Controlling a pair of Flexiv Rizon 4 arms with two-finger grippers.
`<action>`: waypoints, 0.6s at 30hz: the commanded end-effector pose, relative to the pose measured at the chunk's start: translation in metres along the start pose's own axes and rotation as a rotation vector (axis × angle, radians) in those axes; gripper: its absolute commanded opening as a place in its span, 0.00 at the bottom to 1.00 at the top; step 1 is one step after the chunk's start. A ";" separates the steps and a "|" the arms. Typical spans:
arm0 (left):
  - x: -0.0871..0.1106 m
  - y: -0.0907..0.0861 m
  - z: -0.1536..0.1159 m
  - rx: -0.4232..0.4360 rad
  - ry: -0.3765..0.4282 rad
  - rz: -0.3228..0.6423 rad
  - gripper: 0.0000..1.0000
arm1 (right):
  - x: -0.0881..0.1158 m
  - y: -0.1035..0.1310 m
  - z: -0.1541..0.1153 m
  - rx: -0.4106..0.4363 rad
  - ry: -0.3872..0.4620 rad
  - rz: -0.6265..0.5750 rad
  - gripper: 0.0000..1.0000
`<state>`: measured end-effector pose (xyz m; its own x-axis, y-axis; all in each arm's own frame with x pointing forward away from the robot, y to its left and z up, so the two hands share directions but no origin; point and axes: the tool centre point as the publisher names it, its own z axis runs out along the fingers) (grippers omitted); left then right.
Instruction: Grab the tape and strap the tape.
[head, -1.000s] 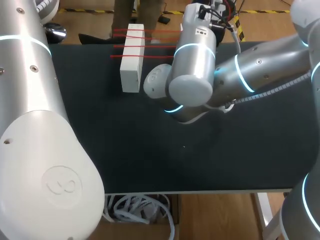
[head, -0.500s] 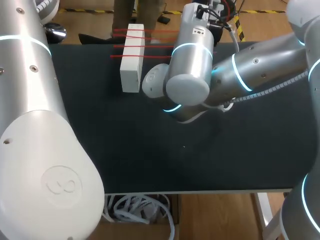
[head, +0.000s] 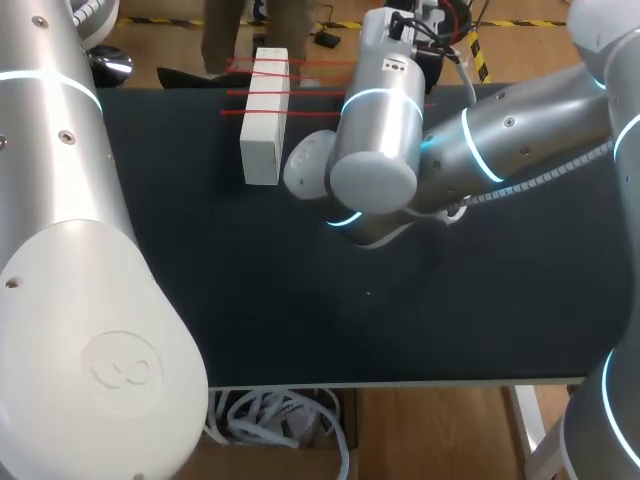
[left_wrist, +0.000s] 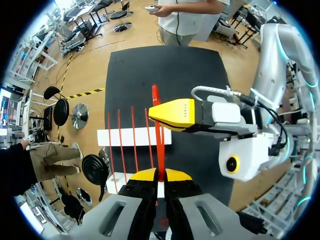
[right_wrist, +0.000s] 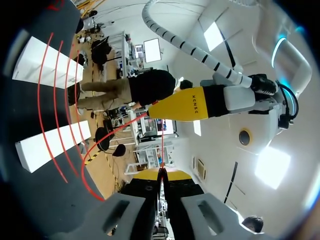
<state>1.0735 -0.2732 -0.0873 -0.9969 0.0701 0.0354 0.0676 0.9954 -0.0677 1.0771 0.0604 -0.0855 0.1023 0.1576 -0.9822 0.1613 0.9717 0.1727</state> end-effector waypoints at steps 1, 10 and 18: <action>-0.002 -0.002 -0.002 -0.008 0.004 -0.001 0.00 | -0.005 -0.006 0.001 0.002 0.001 -0.007 0.00; -0.002 -0.002 -0.002 -0.008 0.004 -0.001 0.00 | -0.005 -0.006 0.004 0.007 -0.003 -0.010 0.00; -0.002 -0.002 -0.002 -0.008 0.004 -0.001 0.00 | -0.003 -0.002 0.003 0.001 -0.001 -0.006 0.00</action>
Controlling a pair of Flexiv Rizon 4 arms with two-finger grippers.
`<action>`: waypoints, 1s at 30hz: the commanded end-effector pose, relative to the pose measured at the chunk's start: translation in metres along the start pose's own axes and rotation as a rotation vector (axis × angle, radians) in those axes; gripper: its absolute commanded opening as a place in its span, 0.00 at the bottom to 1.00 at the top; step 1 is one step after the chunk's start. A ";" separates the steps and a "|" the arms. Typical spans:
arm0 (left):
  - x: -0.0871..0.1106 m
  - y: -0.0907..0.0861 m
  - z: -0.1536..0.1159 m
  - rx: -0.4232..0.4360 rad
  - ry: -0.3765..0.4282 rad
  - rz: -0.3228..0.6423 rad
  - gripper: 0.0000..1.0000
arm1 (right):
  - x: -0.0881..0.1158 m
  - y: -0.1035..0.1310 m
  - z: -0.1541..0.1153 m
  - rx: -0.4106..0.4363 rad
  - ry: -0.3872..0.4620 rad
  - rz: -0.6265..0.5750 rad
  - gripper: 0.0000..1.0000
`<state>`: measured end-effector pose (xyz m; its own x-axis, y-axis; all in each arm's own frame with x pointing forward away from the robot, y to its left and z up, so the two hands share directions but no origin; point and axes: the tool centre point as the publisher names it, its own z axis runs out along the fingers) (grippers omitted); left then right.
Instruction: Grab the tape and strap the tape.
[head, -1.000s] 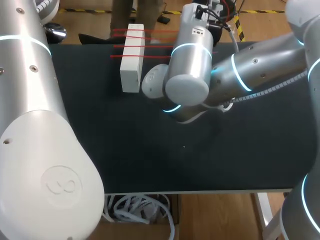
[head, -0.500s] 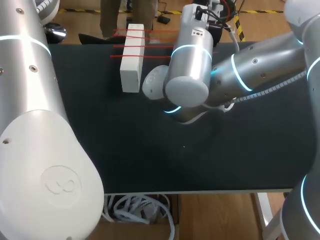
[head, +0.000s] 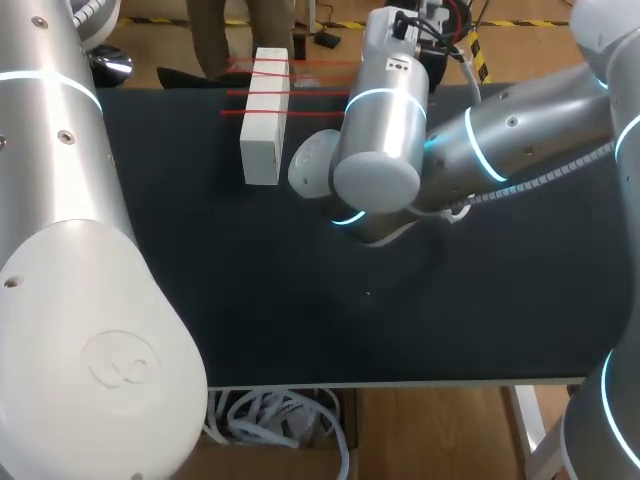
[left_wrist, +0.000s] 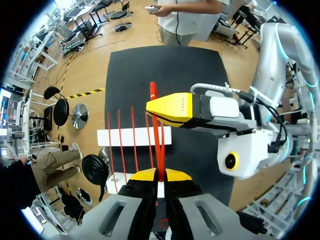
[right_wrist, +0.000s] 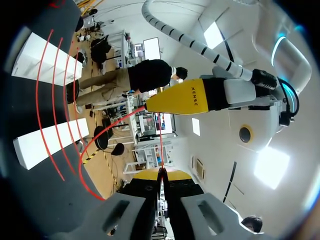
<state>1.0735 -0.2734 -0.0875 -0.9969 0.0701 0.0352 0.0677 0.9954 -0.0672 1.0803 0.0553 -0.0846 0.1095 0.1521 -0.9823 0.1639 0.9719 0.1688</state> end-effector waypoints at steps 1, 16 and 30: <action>-0.002 -0.002 -0.002 -0.007 0.005 -0.001 0.00 | -0.001 0.003 -0.001 -0.002 0.008 -0.002 0.00; -0.002 -0.002 -0.002 -0.007 0.005 -0.001 0.00 | 0.002 0.006 -0.003 -0.009 0.016 0.000 0.00; -0.002 -0.002 -0.002 -0.007 0.005 -0.001 0.00 | 0.002 0.011 -0.004 -0.020 0.018 -0.001 0.00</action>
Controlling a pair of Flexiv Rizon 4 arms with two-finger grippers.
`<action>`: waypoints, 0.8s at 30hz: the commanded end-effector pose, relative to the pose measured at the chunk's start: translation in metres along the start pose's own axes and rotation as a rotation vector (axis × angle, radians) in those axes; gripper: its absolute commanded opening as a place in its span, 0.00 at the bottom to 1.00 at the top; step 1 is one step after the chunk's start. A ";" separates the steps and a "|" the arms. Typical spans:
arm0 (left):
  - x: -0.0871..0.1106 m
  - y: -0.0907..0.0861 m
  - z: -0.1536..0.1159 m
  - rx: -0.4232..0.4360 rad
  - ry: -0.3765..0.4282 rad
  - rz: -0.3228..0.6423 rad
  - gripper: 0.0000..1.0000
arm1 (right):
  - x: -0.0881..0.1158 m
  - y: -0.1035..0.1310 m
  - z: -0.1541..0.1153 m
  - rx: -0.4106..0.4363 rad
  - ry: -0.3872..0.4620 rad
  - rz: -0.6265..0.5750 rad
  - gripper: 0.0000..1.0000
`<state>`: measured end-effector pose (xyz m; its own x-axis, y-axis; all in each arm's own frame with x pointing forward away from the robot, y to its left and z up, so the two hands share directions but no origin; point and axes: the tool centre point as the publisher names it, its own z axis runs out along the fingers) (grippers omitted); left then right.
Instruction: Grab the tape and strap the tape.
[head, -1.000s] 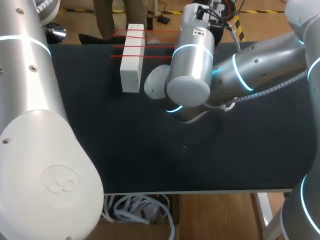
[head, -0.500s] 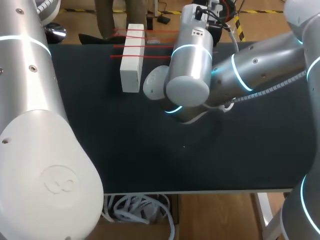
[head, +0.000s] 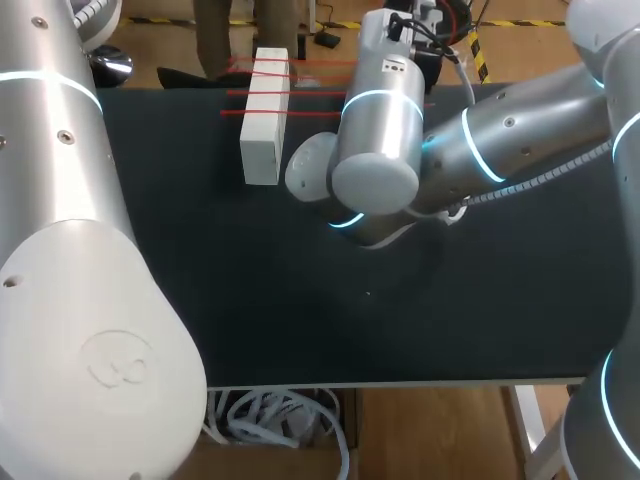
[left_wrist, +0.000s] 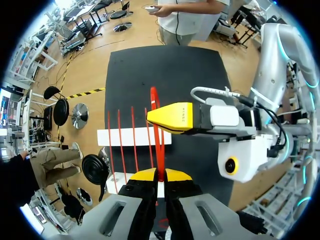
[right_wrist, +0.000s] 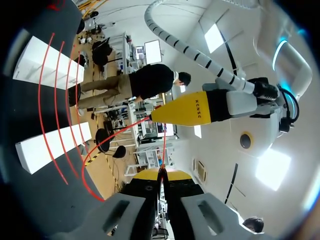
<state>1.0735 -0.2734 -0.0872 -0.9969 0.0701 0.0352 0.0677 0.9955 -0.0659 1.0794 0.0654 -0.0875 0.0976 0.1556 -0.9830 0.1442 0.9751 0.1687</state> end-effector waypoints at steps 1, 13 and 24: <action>-0.002 -0.002 -0.002 -0.006 0.005 -0.001 0.00 | -0.002 0.002 -0.001 -0.001 0.006 -0.002 0.00; -0.002 -0.002 -0.002 -0.006 0.005 -0.001 0.00 | -0.002 0.004 -0.003 -0.013 0.010 -0.006 0.00; -0.002 -0.002 -0.002 -0.006 0.005 -0.001 0.00 | -0.004 0.009 -0.002 -0.027 0.007 -0.013 0.00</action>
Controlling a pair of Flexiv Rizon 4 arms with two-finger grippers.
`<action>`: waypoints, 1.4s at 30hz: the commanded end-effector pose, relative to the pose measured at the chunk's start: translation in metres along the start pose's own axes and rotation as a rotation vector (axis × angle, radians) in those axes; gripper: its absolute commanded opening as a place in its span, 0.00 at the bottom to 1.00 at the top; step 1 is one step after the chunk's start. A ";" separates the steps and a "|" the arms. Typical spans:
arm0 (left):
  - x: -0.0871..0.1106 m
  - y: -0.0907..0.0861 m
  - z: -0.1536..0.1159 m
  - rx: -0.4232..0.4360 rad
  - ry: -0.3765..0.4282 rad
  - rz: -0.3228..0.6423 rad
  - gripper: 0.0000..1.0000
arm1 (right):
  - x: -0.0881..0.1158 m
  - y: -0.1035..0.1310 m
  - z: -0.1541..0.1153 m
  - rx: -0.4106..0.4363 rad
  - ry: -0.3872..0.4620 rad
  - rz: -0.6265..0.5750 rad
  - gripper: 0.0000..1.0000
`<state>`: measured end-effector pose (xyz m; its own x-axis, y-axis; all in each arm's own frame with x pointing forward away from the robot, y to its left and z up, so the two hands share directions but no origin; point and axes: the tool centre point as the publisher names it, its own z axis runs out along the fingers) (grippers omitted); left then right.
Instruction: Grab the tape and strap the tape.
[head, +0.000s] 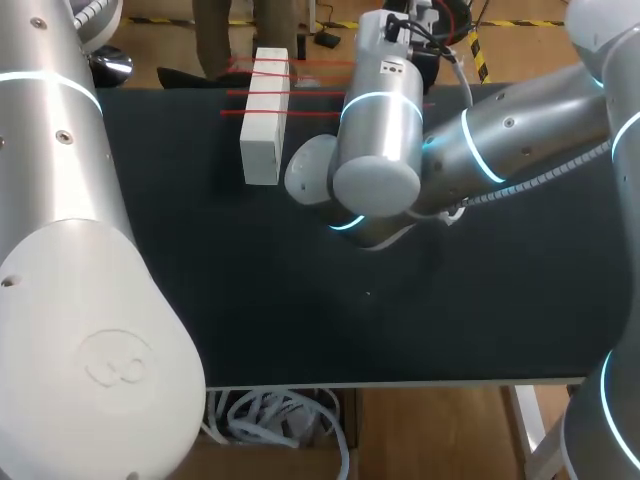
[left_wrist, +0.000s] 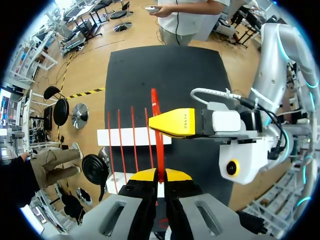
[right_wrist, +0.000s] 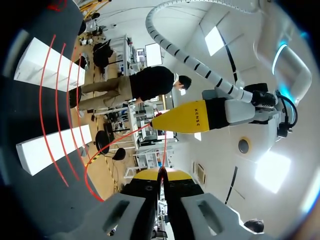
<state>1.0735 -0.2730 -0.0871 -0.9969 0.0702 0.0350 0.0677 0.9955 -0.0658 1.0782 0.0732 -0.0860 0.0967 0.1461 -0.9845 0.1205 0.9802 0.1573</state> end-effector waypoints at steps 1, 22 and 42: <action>-0.002 -0.002 -0.002 -0.006 0.005 -0.001 0.00 | -0.004 0.002 0.000 -0.004 0.008 -0.003 0.00; -0.002 -0.002 -0.002 -0.006 0.005 -0.001 0.00 | 0.000 0.011 -0.003 -0.026 0.022 -0.007 0.00; -0.002 -0.002 -0.002 -0.006 0.005 -0.001 0.00 | 0.002 0.018 -0.005 -0.040 0.029 -0.004 0.00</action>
<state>1.0735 -0.2729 -0.0871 -0.9969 0.0702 0.0349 0.0678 0.9955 -0.0657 1.0767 0.0912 -0.0880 0.0745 0.1469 -0.9863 0.0804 0.9850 0.1527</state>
